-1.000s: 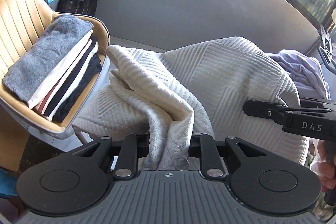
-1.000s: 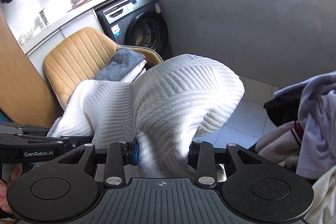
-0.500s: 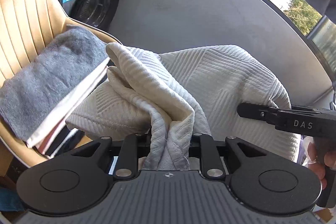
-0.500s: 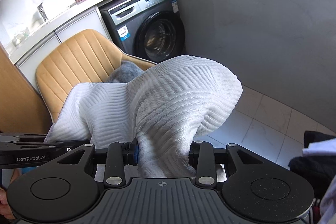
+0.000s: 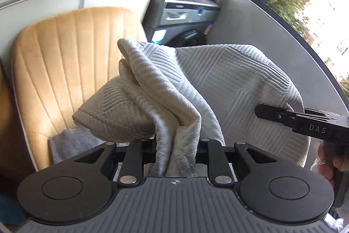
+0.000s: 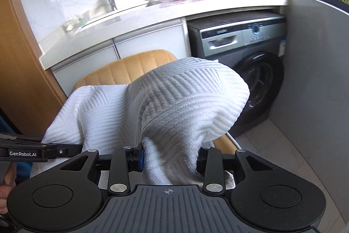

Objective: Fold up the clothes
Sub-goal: 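Lift the folded top with both grippers and carry it toward the tan chair, then lower the folded top onto the clothes stack on the chair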

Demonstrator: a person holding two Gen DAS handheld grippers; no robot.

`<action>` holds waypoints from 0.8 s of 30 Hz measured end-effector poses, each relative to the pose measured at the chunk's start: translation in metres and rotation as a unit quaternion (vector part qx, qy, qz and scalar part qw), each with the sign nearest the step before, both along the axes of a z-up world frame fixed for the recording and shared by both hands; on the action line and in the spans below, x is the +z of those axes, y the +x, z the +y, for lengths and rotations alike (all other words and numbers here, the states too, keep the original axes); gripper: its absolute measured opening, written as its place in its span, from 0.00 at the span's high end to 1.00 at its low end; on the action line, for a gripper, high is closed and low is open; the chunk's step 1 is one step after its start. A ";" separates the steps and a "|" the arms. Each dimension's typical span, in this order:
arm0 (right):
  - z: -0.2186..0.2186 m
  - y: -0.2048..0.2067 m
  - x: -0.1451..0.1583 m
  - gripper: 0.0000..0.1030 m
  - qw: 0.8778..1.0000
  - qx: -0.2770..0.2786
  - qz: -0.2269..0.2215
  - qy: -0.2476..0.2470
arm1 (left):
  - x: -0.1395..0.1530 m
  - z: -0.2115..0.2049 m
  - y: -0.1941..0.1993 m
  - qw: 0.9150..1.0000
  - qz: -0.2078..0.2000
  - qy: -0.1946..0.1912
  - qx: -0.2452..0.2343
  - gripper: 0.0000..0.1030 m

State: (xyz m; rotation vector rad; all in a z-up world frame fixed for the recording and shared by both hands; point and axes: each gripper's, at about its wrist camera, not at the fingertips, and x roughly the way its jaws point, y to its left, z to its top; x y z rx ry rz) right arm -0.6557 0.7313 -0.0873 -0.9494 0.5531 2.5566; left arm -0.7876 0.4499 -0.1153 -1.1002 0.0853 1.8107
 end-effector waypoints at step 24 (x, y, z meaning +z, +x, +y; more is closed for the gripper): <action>0.050 -0.151 -0.198 0.70 0.969 0.195 -0.133 -0.077 | -0.160 0.013 -0.072 0.957 -0.076 -0.138 0.243 0.80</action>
